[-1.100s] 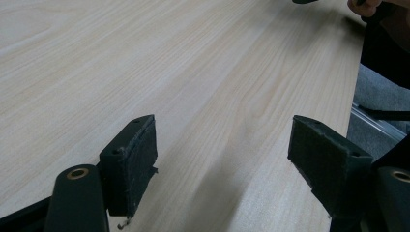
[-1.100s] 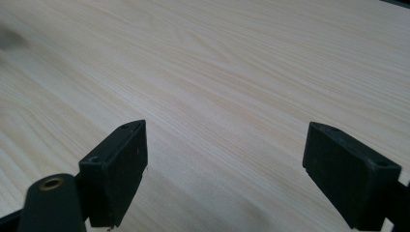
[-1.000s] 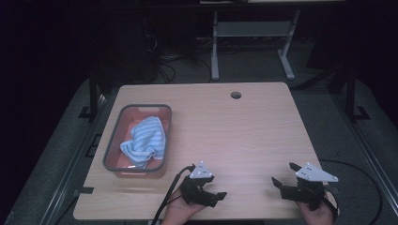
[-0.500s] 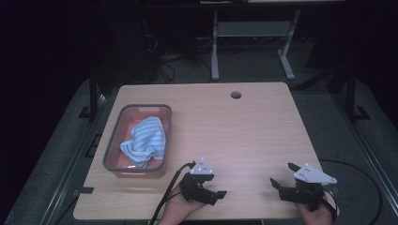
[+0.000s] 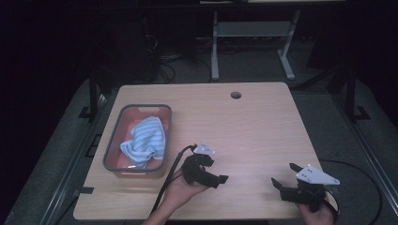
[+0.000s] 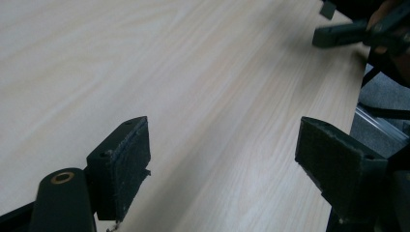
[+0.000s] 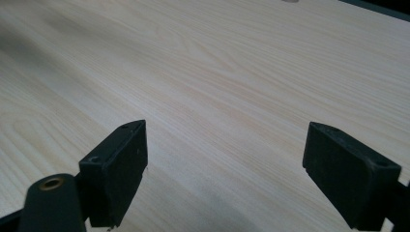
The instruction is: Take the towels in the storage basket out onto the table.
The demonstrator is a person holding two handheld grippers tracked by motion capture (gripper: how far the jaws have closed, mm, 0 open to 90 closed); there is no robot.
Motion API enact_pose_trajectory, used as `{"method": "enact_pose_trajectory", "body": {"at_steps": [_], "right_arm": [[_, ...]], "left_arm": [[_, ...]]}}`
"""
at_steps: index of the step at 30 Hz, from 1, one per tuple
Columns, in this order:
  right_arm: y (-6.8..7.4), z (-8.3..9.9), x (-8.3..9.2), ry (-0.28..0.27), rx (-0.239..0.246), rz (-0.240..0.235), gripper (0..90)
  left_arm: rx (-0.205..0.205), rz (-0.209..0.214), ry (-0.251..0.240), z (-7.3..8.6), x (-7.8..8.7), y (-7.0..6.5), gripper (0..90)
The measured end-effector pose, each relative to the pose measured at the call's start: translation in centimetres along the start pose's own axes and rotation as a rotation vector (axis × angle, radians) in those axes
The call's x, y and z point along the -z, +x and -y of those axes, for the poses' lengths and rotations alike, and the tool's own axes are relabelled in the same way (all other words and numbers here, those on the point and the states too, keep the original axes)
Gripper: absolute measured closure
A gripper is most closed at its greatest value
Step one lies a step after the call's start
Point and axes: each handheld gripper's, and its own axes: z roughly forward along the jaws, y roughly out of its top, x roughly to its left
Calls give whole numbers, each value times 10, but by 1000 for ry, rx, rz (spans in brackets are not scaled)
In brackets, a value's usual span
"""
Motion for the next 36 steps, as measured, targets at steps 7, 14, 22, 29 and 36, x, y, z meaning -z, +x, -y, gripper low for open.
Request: {"method": "enact_pose_trajectory", "body": {"at_steps": [7,14,22,29,36], "right_arm": [[-1,0,1,-1,2,2,156],[-3,1,3,-8,-4,6,156],[-4,1,4,-8,-4,11,156],[-4,1,4,-6,-2,13,156],[-3,1,3,-1,-5,13,156]], "left_arm": [[36,-5,6,-24,11,13,181],[48,-30,13,-40,24,25,181],[41,-76,16,-47,41,32,190],[77,-100,-2,-46,60,44,191],[105,-136,-34,-44,81,54,183]]}}
